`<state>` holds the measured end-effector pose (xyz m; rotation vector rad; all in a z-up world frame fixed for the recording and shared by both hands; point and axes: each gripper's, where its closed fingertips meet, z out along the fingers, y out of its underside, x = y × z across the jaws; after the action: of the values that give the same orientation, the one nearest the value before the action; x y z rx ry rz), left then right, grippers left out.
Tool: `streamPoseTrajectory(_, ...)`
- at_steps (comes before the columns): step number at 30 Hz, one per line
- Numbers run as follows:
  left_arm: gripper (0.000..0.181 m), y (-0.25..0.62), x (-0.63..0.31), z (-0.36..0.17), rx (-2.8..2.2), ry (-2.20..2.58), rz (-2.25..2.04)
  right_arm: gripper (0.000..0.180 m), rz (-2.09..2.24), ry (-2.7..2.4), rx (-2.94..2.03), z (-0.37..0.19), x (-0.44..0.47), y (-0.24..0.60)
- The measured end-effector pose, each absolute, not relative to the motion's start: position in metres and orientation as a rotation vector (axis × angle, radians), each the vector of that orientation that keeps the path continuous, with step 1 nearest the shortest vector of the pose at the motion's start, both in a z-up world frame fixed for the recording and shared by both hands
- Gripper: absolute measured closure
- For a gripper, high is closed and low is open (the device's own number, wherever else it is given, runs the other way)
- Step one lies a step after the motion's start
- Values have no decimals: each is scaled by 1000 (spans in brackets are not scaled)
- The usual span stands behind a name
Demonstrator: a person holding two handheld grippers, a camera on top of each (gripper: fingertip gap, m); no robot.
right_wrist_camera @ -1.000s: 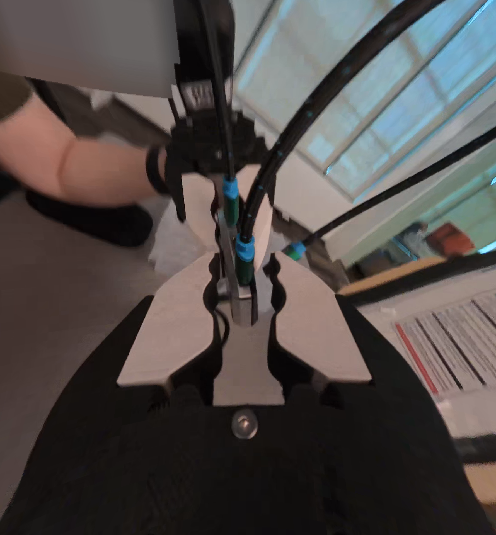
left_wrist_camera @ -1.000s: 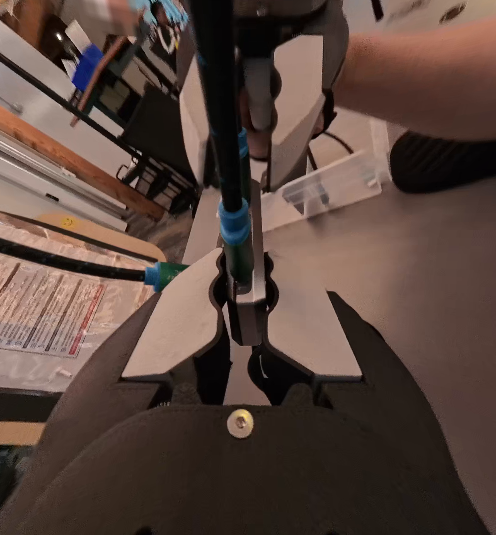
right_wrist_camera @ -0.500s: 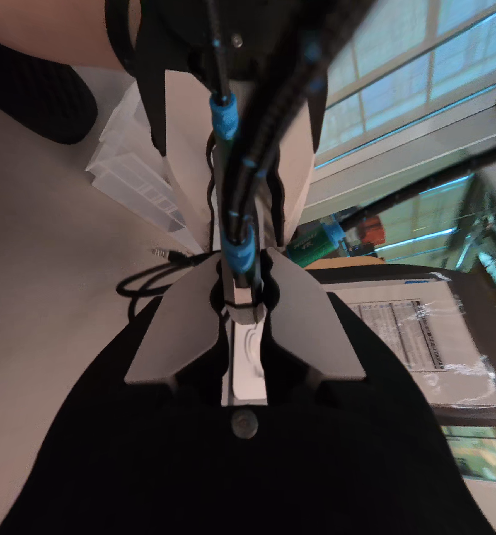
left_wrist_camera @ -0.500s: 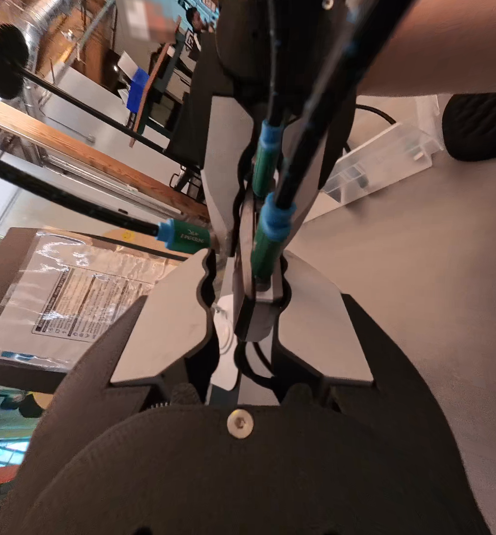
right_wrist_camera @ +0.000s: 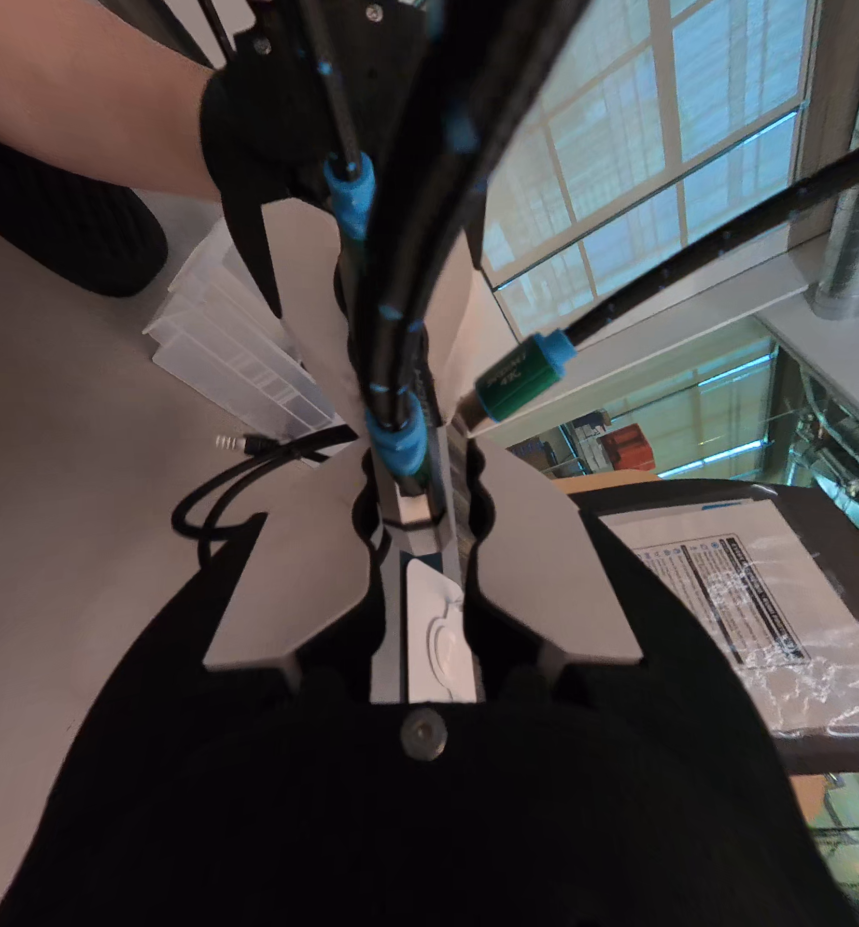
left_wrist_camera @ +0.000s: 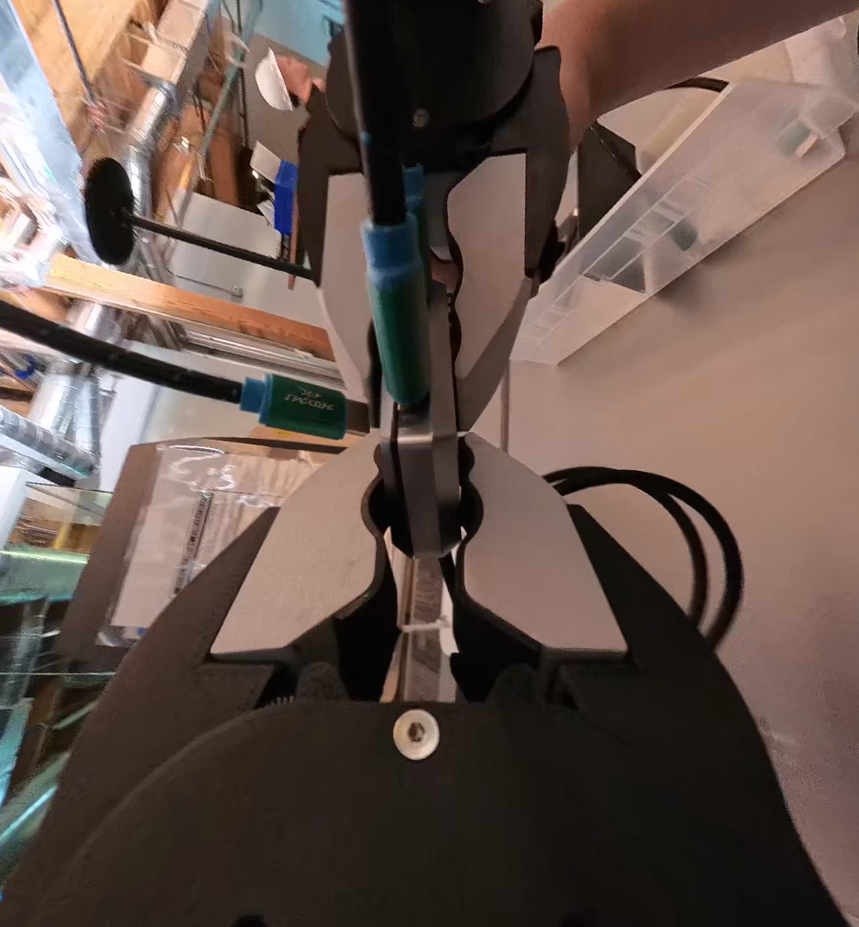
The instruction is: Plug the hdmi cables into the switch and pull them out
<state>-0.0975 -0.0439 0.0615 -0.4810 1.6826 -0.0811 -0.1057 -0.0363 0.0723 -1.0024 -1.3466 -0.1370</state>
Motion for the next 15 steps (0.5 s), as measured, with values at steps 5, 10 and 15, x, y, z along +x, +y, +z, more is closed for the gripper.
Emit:
streamPoseTrajectory(5,159,-41,-99,65,-489,1668,-47,156,-144,-1349,-985,74,-105,-38)
streamPoseTrajectory(10,159,-48,-94,59,-445,1673,-36,157,-56,-1382,-988,65,-106,-41)
streamPoseTrajectory(15,159,-18,-94,60,-590,1655,66,155,-69,-1209,-1090,66,-87,-14)
